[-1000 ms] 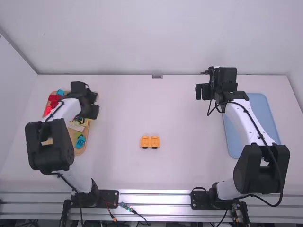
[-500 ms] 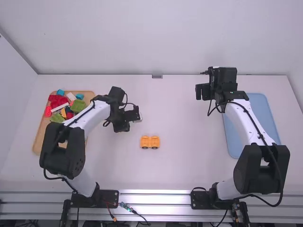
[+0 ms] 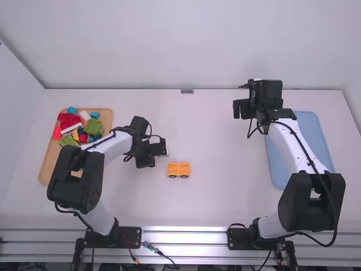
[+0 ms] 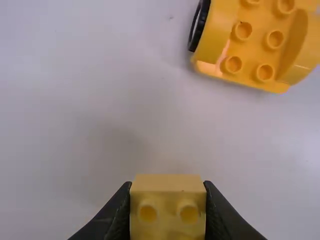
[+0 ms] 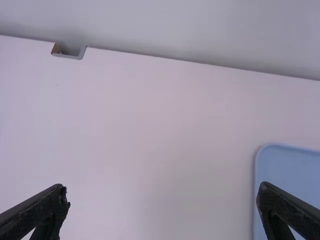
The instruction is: Assemble lego blocks to make yellow taxi
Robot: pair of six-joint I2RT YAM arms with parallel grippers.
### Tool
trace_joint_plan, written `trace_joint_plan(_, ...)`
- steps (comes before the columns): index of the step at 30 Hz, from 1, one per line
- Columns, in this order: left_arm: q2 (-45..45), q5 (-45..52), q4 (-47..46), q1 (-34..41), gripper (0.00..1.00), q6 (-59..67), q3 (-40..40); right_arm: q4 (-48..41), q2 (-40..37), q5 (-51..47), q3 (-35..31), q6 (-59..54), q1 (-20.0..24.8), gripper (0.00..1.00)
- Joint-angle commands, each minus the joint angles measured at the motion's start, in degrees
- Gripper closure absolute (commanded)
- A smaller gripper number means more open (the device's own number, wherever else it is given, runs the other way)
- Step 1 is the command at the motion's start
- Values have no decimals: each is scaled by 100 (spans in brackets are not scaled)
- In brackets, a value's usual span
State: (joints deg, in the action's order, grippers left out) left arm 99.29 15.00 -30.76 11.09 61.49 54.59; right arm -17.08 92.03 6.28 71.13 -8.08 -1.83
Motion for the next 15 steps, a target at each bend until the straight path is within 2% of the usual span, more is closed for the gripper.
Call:
trace_joint_plan(1, -129, 125, 127, 24, 88, -37, -234, -7, -199, 9, 133, 11, -11, 1)
trace_joint_plan(4, -129, 130, 415, 22, 84, -35, -468, -9, -196, 9, 131, 9, -4, 1)
trace_joint_plan(9, -129, 134, 693, 24, 83, -37, -697, -7, -194, 7, 131, 11, -4, 1)
trace_joint_plan(10, -129, 202, 769, 24, 79, -35, -754, -4, -194, 9, 131, 9, -4, 1)
trace_joint_plan(11, -129, 300, 787, 22, 70, -28, -782, -4, -194, 7, 131, 9, -7, 1)
trace_joint_plan(12, -129, 350, 791, 22, 55, -15, -791, -4, -194, 7, 131, 9, -4, 1)
trace_joint_plan(15, -129, 385, 761, 22, 1, -22, -782, -4, -194, 9, 131, 11, -7, 1)
